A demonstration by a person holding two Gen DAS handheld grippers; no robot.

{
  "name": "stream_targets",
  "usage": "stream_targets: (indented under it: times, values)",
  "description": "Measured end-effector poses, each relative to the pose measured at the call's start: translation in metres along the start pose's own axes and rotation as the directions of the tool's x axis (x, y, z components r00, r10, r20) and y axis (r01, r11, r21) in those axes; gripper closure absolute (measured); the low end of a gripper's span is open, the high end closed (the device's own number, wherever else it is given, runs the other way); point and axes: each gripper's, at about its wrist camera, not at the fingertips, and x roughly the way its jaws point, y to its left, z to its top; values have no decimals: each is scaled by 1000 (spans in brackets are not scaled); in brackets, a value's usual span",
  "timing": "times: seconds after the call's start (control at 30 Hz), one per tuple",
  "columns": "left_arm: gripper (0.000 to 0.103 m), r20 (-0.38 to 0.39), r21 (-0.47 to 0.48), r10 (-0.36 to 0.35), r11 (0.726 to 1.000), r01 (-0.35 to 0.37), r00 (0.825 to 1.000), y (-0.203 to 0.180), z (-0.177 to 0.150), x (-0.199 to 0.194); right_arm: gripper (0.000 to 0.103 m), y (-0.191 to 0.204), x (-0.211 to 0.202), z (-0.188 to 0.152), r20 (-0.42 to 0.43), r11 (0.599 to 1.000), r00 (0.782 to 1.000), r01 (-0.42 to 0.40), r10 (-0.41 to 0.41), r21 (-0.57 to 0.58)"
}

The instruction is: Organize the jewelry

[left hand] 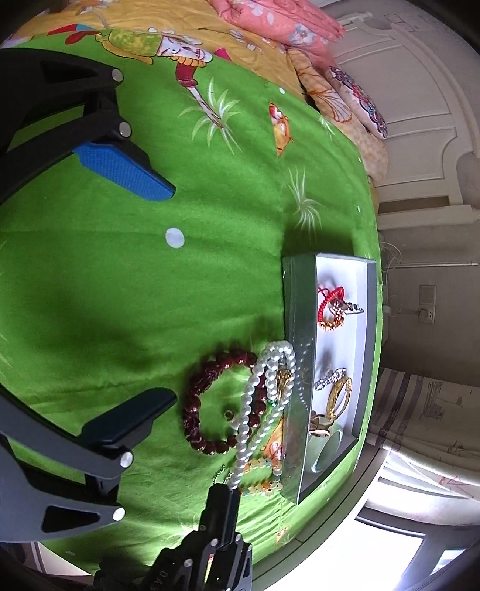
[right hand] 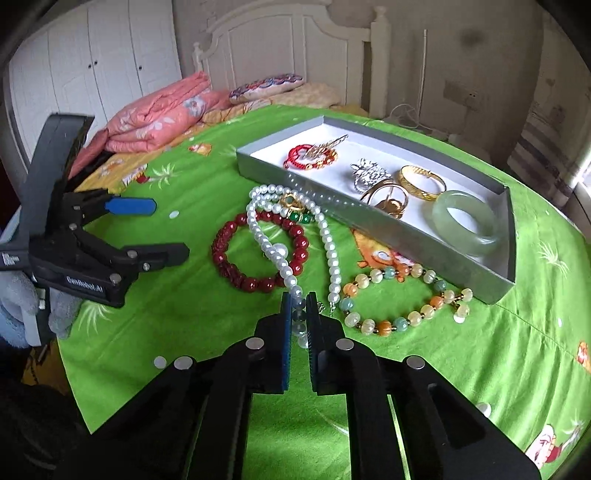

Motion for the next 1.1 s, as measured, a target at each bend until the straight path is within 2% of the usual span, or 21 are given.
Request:
stream_targets:
  times: [0.1,0.17,0.27,0.37,0.4,0.43,0.47,0.53,0.6,0.67,0.77,0.97,1.1]
  values:
    - [4,-23,-52,-53,997,52,998,-3,7,8,94,-9,-4,-1,31,999,1000,-1,-1,47]
    - [4,-27,-79,-57,995,55,998,-7,13,14,94,-10,-5,0,39,998,999,4,-6,56]
    - [7,-29,-107,-11,994,8,1000,-9,24,24,94,-12,-6,0,44,998,999,7,-10,62]
    - [20,-35,-71,45,996,-48,998,-17,30,29,94,-13,-8,0,52,998,999,6,-10,69]
    - [27,-35,-43,61,997,-63,997,-21,31,30,94,-14,-9,0,56,997,998,5,-9,72]
    - [41,-24,-17,51,999,-52,998,-27,30,28,94,-14,-10,0,60,997,998,4,-9,76]
    - [48,-18,7,40,999,-39,999,-32,29,26,94,-15,-11,0,63,997,998,2,-7,79]
    - [84,-13,61,11,998,-10,1000,-43,25,21,94,-16,-12,0,69,996,998,3,-9,84]
    - [91,-12,108,21,994,-19,1000,-52,19,17,94,-15,-13,-2,77,996,997,6,-13,85]
    - [91,-7,127,20,992,-19,1000,-54,13,13,94,-15,-16,-2,87,996,996,10,-18,87]
    - [92,7,87,5,996,-6,1000,-43,6,5,94,-14,-19,-3,105,996,994,20,-29,90]
    - [92,124,79,106,990,-117,987,-25,2,-25,94,-11,-32,-2,177,994,981,70,-83,81]
    - [92,190,74,124,987,-140,974,-19,9,-48,94,-11,-47,10,248,993,964,83,-101,83]
